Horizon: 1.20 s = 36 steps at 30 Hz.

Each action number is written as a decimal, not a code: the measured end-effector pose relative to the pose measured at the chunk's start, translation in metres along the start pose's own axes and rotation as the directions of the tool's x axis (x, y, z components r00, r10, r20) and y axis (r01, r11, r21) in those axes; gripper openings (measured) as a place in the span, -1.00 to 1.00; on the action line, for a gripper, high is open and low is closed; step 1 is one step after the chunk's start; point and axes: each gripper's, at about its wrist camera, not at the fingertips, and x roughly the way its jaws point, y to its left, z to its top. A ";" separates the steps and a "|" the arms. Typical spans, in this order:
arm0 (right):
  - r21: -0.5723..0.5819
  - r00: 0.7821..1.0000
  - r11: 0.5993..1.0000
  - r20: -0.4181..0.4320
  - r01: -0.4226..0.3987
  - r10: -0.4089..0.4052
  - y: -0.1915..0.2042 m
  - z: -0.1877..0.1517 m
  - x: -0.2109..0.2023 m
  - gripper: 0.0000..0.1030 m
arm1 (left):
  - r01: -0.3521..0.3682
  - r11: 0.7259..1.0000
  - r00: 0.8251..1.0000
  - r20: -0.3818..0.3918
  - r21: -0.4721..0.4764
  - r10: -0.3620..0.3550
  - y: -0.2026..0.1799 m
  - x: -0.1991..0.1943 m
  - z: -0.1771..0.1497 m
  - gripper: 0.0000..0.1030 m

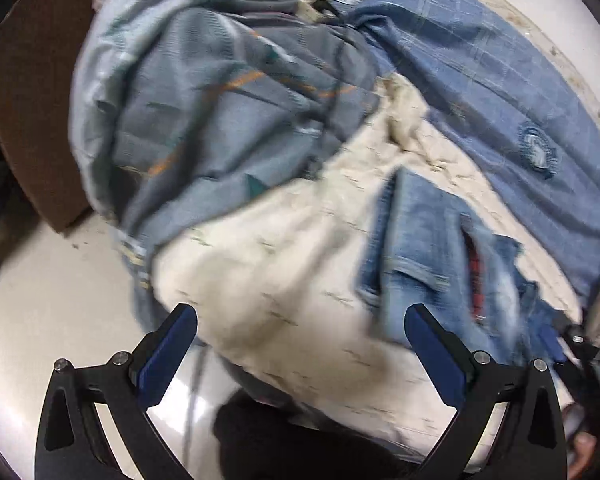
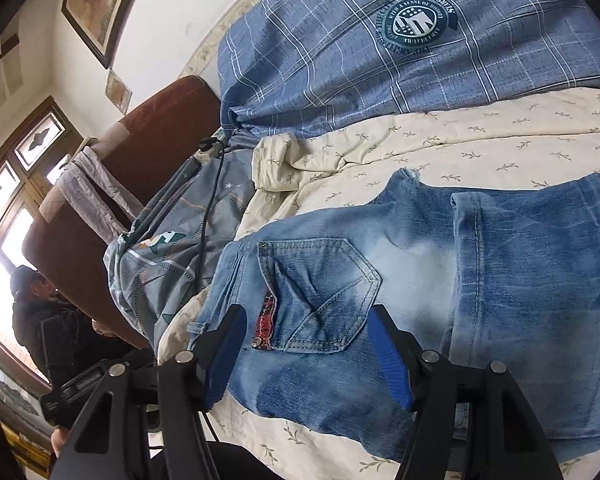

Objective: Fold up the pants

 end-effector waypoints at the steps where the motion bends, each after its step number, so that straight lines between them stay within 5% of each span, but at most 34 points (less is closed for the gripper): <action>1: -0.002 1.000 1.000 0.001 0.000 0.000 0.000 0.000 -0.001 0.28 | 0.016 1.000 1.000 -0.011 -0.001 -0.016 -0.005 0.002 0.000 1.00; 8: -0.008 1.000 1.000 0.010 0.007 -0.007 -0.006 0.002 -0.011 0.28 | 0.040 0.998 0.995 -0.095 0.047 -0.035 -0.042 0.036 0.004 1.00; 17: 0.038 0.998 0.999 0.057 0.029 -0.031 -0.031 0.009 -0.040 0.28 | 0.112 0.994 0.959 -0.263 -0.005 -0.109 -0.064 0.096 0.011 1.00; 19: 0.058 0.997 0.998 0.073 0.032 -0.036 -0.039 0.011 -0.048 0.28 | 0.105 0.994 0.955 -0.280 0.008 -0.099 -0.067 0.102 0.012 0.88; 26: 0.110 0.991 0.993 0.120 0.052 -0.065 -0.059 0.019 -0.068 0.28 | 0.072 0.991 0.967 -0.253 0.112 -0.042 -0.093 0.098 0.017 -0.23; 36: 0.220 0.988 0.967 0.061 0.128 -0.144 -0.092 0.018 -0.070 0.28 | 0.057 0.978 0.986 -0.164 0.200 -0.024 -0.123 0.065 0.022 -0.52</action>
